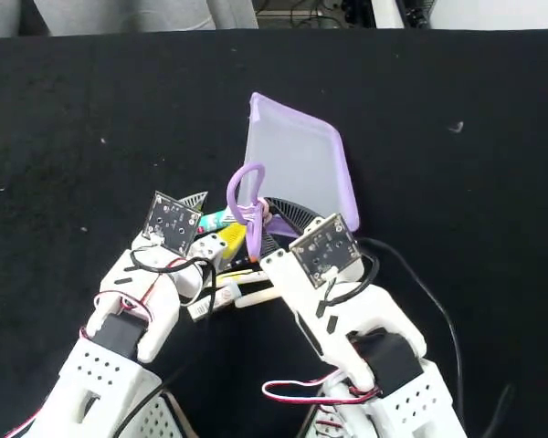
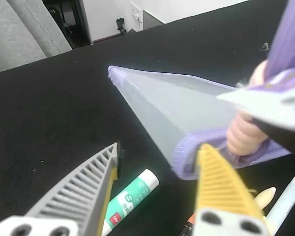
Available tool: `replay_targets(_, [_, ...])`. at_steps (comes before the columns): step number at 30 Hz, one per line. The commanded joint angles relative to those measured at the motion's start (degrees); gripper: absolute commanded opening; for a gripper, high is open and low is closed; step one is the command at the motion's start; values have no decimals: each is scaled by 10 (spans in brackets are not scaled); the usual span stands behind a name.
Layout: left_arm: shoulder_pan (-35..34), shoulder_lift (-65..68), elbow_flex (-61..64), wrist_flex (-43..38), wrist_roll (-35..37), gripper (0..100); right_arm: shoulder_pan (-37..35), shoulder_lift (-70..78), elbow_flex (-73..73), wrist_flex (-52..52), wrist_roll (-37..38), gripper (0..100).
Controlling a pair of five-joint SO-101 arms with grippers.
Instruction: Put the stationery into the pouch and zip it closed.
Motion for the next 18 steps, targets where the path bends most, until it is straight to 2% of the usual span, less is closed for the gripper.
replay_targets(1, [18,3,-8,-16,2,214,11,4,-10,-4,-4,11])
replay_targets(7, [32,3,-6,-16,2,200,11,2,-10,-4,-4,11])
replay_targets(12, [42,3,-9,-16,-18,23,11,1,-10,-4,-4,11])
replay_targets(18, [74,3,-11,-16,-38,29,13,1,-17,0,-4,11])
